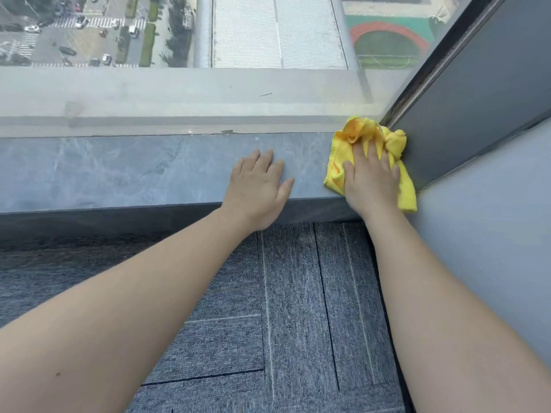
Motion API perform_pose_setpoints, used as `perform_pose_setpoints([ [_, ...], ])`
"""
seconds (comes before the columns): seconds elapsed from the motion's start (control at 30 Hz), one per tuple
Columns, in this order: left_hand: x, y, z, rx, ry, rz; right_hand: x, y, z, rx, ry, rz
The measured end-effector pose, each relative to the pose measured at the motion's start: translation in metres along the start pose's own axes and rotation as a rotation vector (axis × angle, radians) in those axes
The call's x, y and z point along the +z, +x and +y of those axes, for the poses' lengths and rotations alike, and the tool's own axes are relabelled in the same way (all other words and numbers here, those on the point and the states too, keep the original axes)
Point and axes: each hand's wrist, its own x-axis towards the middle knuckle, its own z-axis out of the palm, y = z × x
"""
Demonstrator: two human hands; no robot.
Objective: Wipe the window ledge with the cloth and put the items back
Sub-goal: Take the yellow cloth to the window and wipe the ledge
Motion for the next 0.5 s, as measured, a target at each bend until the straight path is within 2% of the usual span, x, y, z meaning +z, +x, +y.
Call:
perform_pose_setpoints([
  [0.13,-0.001,-0.009,-0.001,0.042,-0.085,0.026,0.004,-0.024,-0.006,-0.055,0.06,0.005],
  [0.23,-0.006,-0.021,0.008,0.054,-0.297,0.014,0.008,-0.043,-0.013,-0.141,0.124,0.006],
  [0.37,-0.009,-0.032,0.016,-0.12,-0.614,-0.064,0.008,-0.073,-0.018,-0.206,0.375,0.024],
  [0.5,-0.017,-0.04,0.018,-0.274,-1.254,-0.282,-0.008,-0.095,-0.042,-0.139,0.715,0.011],
])
